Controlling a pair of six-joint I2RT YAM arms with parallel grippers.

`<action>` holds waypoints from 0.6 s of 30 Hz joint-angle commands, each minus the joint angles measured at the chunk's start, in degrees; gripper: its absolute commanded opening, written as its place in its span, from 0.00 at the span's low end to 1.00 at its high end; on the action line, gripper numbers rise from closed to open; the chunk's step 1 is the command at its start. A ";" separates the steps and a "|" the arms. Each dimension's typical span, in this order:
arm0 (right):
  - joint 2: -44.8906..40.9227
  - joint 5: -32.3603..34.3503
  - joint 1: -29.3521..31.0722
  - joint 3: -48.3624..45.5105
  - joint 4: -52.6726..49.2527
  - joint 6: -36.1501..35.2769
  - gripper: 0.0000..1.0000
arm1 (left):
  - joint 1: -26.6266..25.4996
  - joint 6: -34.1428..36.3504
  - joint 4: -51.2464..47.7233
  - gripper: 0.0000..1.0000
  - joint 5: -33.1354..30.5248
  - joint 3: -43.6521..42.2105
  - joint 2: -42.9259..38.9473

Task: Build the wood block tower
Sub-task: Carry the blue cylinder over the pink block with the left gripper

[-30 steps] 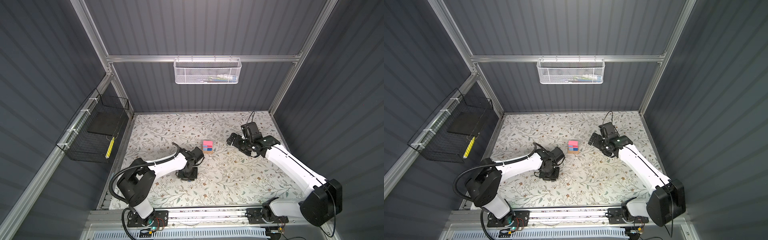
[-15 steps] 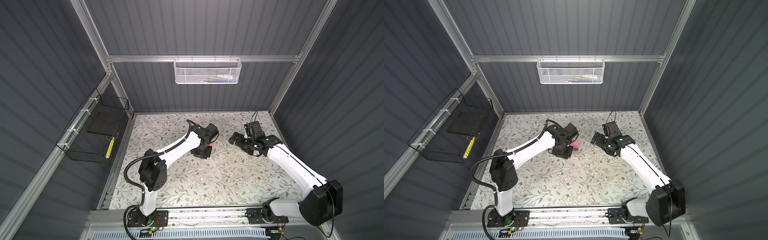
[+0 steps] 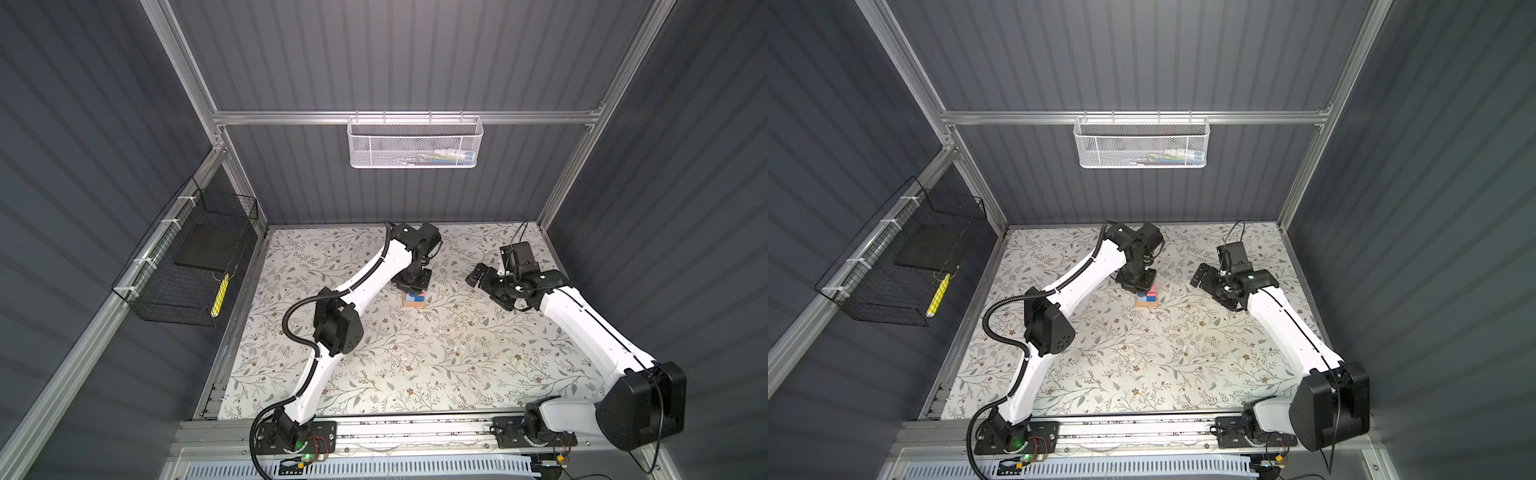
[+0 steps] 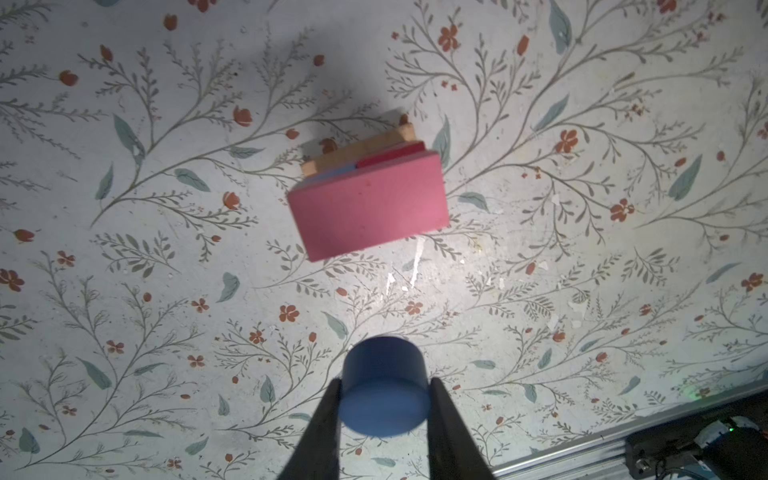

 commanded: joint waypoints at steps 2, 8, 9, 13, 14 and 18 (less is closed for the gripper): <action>1.97 -1.75 -1.29 0.57 -0.55 -1.12 0.99 | 1.48 0.96 0.15 0.25 2.51 2.83 1.24; 3.82 -2.84 -1.67 1.11 -0.39 -1.12 0.99 | 1.66 -0.09 3.75 0.25 5.38 3.59 3.22; 3.91 -2.88 -1.76 1.12 -0.38 -1.13 0.99 | 1.66 -0.30 4.36 0.25 5.97 3.57 3.50; 4.45 -3.08 -1.81 1.03 -0.25 -1.12 0.99 | 1.66 -0.71 5.79 0.25 6.91 3.59 3.90; 4.50 -3.10 -1.85 1.02 -0.18 -1.02 0.99 | 1.66 -0.85 6.04 0.25 6.88 3.54 3.90; 4.81 -3.43 -1.85 1.03 0.11 -0.95 0.99 | 1.66 -1.16 6.61 0.25 6.43 3.03 3.64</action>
